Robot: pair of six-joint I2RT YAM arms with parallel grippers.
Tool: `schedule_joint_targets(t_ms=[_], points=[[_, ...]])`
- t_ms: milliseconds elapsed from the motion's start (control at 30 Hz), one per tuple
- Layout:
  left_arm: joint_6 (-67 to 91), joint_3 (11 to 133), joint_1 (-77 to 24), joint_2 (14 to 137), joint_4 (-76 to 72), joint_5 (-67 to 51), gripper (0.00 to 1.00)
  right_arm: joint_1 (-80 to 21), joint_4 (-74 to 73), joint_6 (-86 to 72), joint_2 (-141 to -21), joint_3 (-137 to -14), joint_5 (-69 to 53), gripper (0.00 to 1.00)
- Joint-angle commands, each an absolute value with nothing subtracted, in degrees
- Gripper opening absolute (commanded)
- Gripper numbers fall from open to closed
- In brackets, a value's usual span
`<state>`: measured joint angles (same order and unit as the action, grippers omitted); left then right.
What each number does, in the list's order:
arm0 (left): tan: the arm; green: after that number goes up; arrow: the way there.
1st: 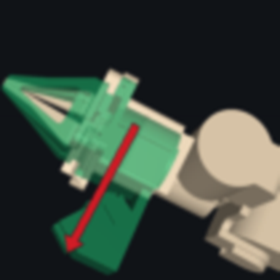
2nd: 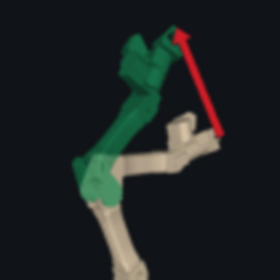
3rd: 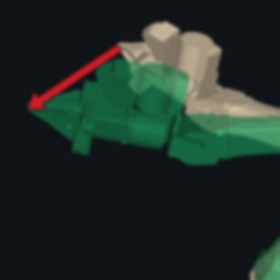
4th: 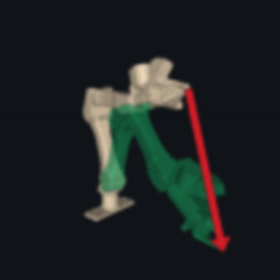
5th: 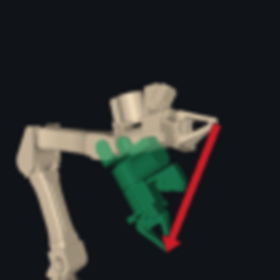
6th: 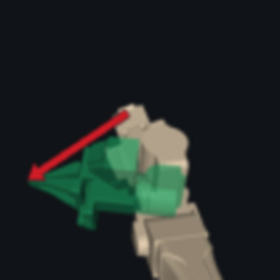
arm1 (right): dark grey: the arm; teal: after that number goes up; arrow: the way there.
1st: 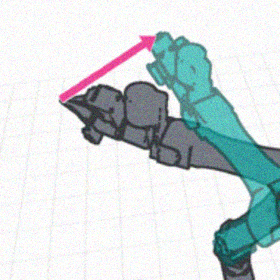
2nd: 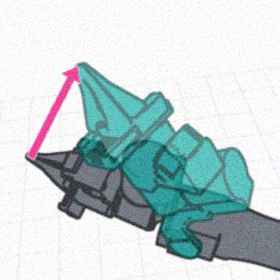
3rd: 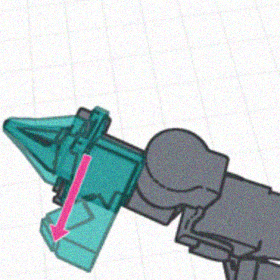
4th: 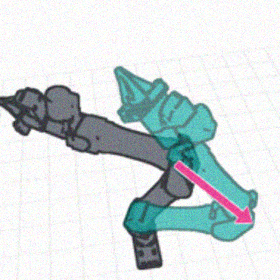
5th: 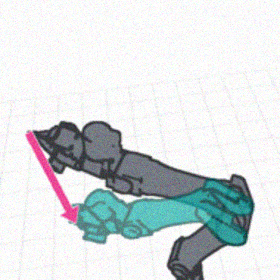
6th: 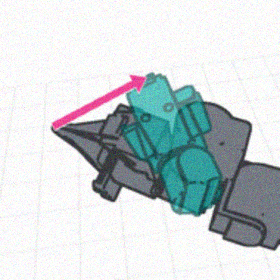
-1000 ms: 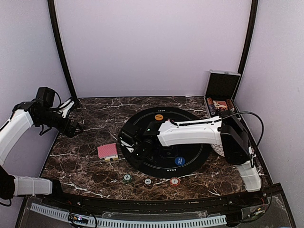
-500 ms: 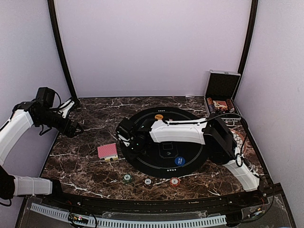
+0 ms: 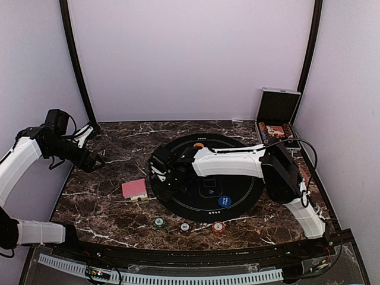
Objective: Distribute texas hold em gaming equipment
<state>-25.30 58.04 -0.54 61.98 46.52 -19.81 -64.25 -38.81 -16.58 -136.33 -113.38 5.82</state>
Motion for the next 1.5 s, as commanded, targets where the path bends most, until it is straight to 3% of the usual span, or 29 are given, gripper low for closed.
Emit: schedule_joint_targets(t_ms=[0, 133, 367, 600, 1033, 1467], points=[[-25.3, 59.9, -0.5, 62.0, 48.3, -20.4, 0.99, -63.8, -38.1, -17.5, -124.9, -108.9, 7.9, 0.6], [-25.4, 60.3, -0.5, 62.5, 48.6, -20.3, 0.99, -64.4, -37.7, -18.5, -115.1, -99.5, 8.1, 0.64], [-25.5, 60.9, -0.5, 62.8, 49.0, -20.2, 0.99, -68.0, -41.4, -22.5, -99.0, -78.8, 8.0, 0.81], [-25.2, 61.8, -0.6, 63.0, 49.7, -20.5, 0.99, -73.0, -45.7, -27.6, -90.1, -66.9, 6.4, 0.87], [-25.0, 62.4, -0.6, 63.0, 50.4, -20.4, 0.99, -75.1, -45.7, -23.8, -95.1, -64.8, 6.4, 0.89], [-24.9, 62.6, -0.6, 63.4, 50.2, -20.4, 0.99, -75.1, -41.9, -21.7, -99.5, -64.8, 6.8, 0.79]])
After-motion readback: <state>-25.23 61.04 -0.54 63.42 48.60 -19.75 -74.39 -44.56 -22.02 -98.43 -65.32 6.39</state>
